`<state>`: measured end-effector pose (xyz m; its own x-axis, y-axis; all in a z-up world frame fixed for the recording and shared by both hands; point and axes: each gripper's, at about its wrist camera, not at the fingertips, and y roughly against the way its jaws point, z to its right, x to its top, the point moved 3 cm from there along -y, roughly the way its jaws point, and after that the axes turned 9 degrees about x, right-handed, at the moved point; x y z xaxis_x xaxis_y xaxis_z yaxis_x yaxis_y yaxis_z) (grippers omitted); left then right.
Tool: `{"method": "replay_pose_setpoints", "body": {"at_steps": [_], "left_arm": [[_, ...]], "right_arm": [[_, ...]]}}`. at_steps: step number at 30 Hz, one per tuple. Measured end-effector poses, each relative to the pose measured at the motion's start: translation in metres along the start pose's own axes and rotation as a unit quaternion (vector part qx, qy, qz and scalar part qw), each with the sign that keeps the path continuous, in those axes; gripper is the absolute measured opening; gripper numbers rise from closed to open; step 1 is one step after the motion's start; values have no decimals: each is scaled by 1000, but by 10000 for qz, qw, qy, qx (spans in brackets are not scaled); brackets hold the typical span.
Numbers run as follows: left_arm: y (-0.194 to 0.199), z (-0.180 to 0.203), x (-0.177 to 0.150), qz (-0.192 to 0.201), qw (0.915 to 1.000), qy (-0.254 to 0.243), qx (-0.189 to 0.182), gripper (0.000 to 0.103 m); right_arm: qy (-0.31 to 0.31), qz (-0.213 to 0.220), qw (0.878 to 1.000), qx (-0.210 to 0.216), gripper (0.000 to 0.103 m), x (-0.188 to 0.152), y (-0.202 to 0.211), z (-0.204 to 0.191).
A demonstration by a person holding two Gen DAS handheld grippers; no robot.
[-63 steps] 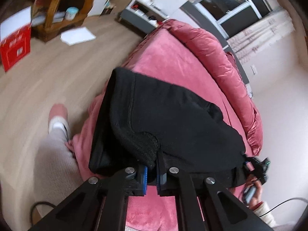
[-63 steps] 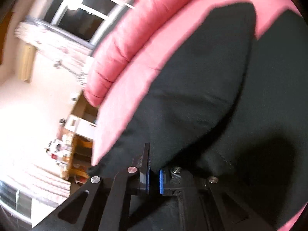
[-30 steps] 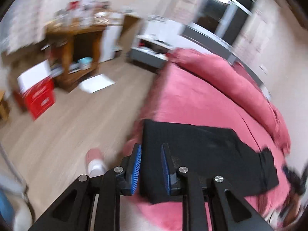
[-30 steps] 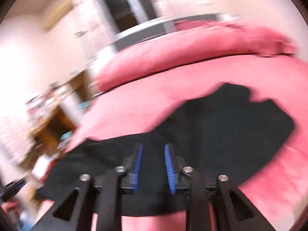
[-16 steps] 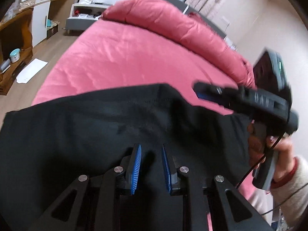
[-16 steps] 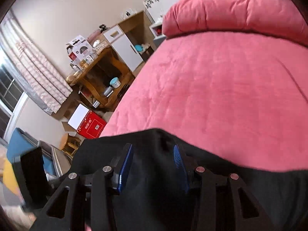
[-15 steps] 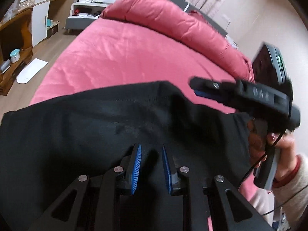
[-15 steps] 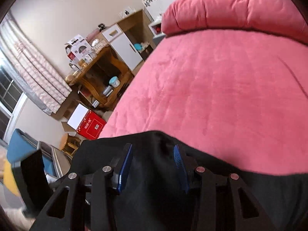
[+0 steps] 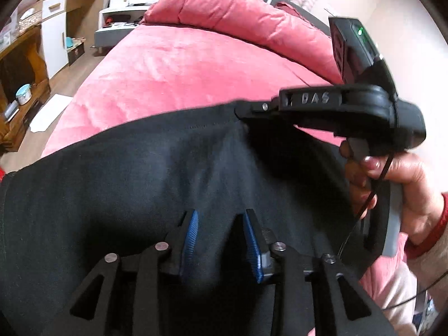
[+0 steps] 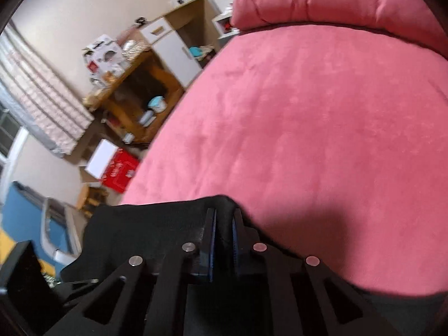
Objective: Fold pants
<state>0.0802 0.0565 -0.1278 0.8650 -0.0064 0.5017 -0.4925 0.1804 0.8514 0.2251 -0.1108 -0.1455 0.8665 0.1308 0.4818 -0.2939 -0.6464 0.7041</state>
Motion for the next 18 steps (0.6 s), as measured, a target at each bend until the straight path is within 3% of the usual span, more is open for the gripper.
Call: {"method": "replay_pose_setpoints", "body": {"at_steps": [3,9,11,13,18], "left_arm": [[-14,-2,-5,-122,9998,-41,145,35],[-13,16,-24,500,9931,-833,661,36],[-8,15,-29,570,9929,-826,631,36],[-2,12,-33,521,9943,-729,585,36],[15,6,-39,486,9979,-342,272,36]], "right_arm": [[-136,-15,9999,17,9,-5,-7,11],[-412,293,9986,175,11,-11,-4,18],[-544,446,9972,240,21,-13,9,14],[-612,798,9947,198,38,-21,34,10],[-536,1426,9883,15,38,-53,104,7]]}}
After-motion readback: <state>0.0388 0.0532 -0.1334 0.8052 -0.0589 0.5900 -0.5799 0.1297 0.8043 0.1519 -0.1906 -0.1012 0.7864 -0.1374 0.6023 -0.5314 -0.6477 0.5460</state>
